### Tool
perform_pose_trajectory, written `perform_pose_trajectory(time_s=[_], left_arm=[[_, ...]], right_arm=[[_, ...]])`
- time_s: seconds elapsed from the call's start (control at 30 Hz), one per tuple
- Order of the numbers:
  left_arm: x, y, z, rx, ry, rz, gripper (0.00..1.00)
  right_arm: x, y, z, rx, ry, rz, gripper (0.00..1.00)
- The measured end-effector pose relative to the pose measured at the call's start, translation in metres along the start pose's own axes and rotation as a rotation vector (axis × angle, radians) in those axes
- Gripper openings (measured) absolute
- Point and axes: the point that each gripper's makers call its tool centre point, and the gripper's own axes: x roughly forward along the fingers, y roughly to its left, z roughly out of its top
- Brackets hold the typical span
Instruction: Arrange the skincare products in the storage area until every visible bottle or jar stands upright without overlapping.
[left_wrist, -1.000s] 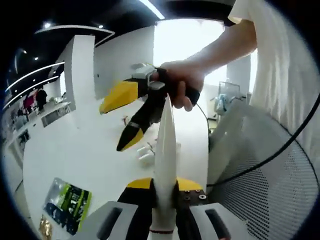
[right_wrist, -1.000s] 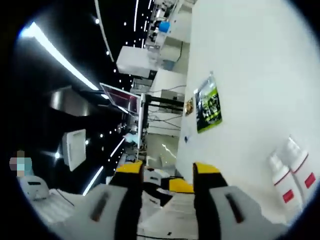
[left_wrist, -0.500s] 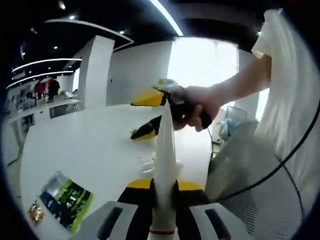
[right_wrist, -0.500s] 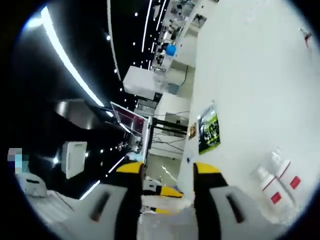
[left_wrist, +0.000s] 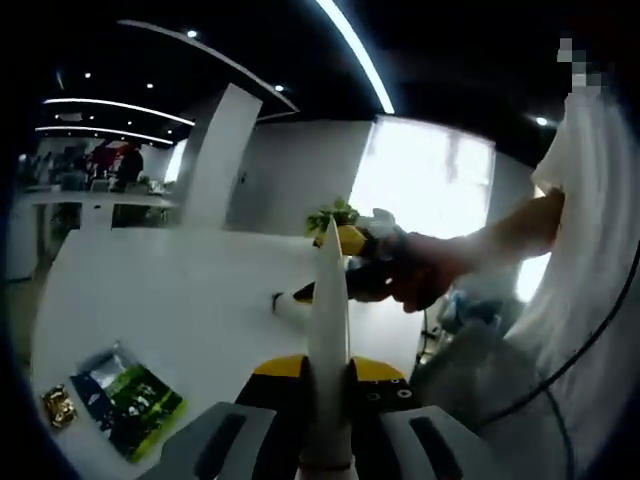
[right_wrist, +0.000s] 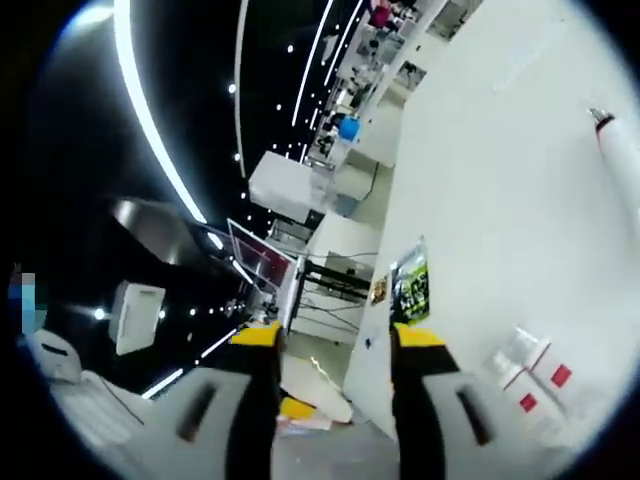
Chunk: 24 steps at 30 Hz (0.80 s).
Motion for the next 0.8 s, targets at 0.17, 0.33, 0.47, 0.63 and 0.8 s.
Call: perform_pose_trajectory(time_s=[0.17,0.33,0.47,0.63,0.8], left_arm=[[-0.001,-0.002,0.009,-0.040,-0.044,-0.004,0.14],[-0.004,-0.001,0.030,-0.129,-0.150,-0.001,0.14],[-0.008,-0.001,0.040,-0.200,-0.218,-0.016,0.14],[-0.005,-0.006,0.041,-0.231,-0.231,-0.045,0.14],[-0.003,-0.015,0.044,-0.254,-0.242,-0.078,0.15]], right_arm=[[-0.006,0.007,0.014,0.032,-0.057,0.038,0.45],[-0.014,0.017,0.025,-0.005,-0.081,0.060,0.46],[-0.010,0.034,0.017,-0.103,-0.012,0.103,0.51],[0.003,0.050,-0.007,-0.263,0.135,0.123,0.54],[0.010,0.060,-0.016,-0.336,0.183,0.157,0.53]])
